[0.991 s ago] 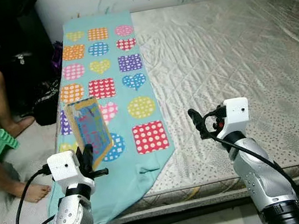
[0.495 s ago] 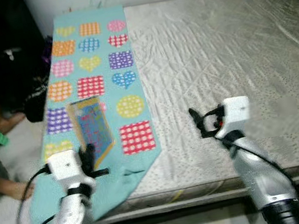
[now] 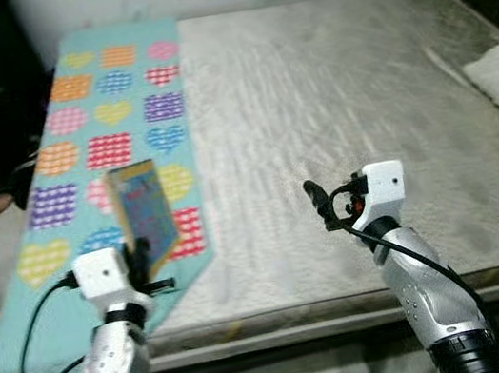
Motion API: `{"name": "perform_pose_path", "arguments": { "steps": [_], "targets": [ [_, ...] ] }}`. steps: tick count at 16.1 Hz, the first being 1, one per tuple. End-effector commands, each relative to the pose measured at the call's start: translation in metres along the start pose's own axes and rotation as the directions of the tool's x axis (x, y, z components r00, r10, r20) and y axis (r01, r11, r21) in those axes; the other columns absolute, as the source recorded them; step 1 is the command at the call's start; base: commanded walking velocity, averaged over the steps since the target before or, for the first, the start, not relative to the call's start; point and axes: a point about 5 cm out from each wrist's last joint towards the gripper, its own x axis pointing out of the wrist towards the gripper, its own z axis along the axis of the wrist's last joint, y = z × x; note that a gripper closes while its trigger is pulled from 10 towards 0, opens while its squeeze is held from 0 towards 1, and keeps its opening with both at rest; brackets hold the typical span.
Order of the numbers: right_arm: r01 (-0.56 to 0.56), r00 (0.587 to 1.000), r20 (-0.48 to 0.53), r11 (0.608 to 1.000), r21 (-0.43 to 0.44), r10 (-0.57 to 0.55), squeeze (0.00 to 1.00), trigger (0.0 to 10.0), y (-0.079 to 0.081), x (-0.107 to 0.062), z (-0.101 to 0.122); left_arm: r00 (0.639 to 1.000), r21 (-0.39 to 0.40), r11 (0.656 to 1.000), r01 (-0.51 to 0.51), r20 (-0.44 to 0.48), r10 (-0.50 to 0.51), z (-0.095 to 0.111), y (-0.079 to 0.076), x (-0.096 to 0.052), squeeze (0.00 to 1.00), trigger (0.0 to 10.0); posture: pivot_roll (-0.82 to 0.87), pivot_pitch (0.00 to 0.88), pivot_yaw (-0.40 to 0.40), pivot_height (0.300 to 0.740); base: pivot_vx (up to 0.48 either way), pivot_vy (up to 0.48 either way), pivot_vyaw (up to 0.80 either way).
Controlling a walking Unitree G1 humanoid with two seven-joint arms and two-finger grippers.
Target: Clean up the room
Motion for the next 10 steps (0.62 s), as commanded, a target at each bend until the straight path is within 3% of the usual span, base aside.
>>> {"name": "perform_pose_path", "arguments": {
  "steps": [1,5,10],
  "targets": [
    [0.03,1.0,-0.003,1.0,-0.002,-0.03,0.0,10.0,-0.0081,-0.0018,-0.0005,0.999,0.0,1.0,0.027,0.026,-0.027,0.0033,-0.0078,0.0008,0.0,10.0,-0.12,0.135,-0.011,0.74,0.0,-0.341,0.0],
    [0.034,0.999,-0.002,0.999,0.002,-0.034,0.0,10.0,-0.0088,-0.0004,0.0,0.999,0.003,1.0,0.031,0.027,-0.031,0.0035,-0.0084,0.0026,0.0,10.0,-0.12,0.131,-0.012,0.74,0.0,-0.319,0.0],
    [0.035,0.999,0.01,0.999,-0.013,-0.035,0.0,10.0,-0.0097,-0.0004,0.0007,0.999,-0.004,1.0,0.018,0.035,-0.018,0.0031,-0.0068,0.0022,0.0,10.0,-0.12,0.121,-0.013,0.74,0.0,0.0,0.0]
  ]
}}
